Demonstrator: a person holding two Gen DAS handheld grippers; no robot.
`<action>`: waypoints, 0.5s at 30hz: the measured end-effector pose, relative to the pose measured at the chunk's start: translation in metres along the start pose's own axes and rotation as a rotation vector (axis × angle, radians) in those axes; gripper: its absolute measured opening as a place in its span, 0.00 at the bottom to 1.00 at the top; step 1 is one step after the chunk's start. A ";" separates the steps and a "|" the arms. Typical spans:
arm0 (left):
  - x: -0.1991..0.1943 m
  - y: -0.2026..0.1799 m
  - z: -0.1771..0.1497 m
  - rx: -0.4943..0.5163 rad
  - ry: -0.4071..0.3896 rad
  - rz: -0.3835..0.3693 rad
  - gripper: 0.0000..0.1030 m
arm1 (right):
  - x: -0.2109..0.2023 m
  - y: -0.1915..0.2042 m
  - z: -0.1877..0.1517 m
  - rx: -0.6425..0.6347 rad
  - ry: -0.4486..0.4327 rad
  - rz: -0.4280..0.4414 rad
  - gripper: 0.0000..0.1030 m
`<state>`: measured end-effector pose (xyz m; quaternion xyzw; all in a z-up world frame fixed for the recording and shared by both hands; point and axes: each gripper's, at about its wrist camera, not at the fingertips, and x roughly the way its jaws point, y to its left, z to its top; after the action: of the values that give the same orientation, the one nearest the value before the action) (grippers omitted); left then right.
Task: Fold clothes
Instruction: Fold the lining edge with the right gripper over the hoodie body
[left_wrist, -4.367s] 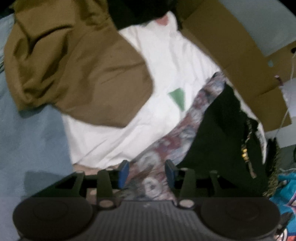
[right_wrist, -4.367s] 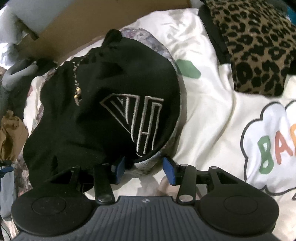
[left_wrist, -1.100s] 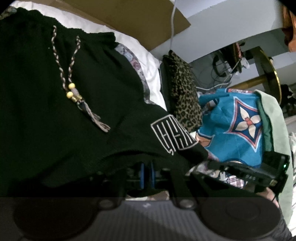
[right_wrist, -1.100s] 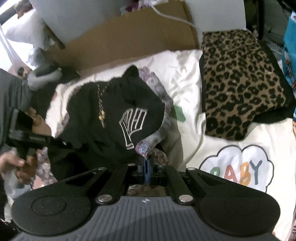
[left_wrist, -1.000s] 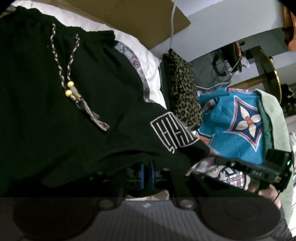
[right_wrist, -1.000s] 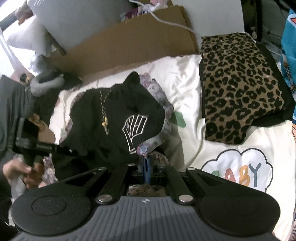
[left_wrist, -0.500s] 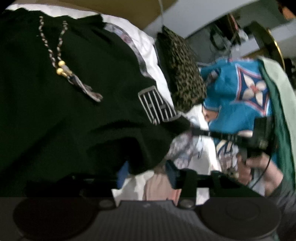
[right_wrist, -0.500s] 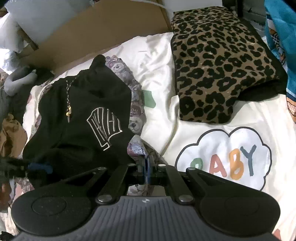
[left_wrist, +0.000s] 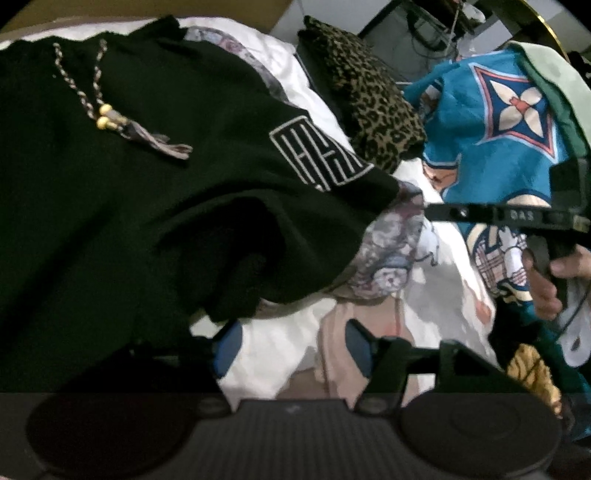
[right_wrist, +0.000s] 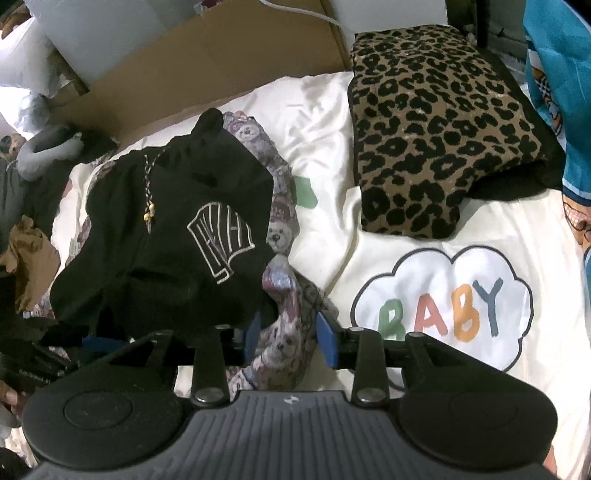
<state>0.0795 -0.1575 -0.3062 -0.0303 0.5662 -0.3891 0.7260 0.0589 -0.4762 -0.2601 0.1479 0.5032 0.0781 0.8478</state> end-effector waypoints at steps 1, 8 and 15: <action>0.000 0.001 0.000 0.000 -0.007 0.008 0.64 | 0.000 0.000 -0.001 -0.002 0.003 -0.001 0.39; 0.009 -0.001 0.007 0.030 -0.024 0.048 0.65 | 0.004 -0.002 -0.010 -0.010 0.021 -0.017 0.41; 0.028 -0.006 0.008 0.092 -0.005 0.091 0.80 | 0.015 -0.002 -0.021 -0.015 0.042 -0.024 0.45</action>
<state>0.0847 -0.1814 -0.3226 0.0283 0.5467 -0.3812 0.7449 0.0482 -0.4704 -0.2828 0.1337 0.5222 0.0751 0.8389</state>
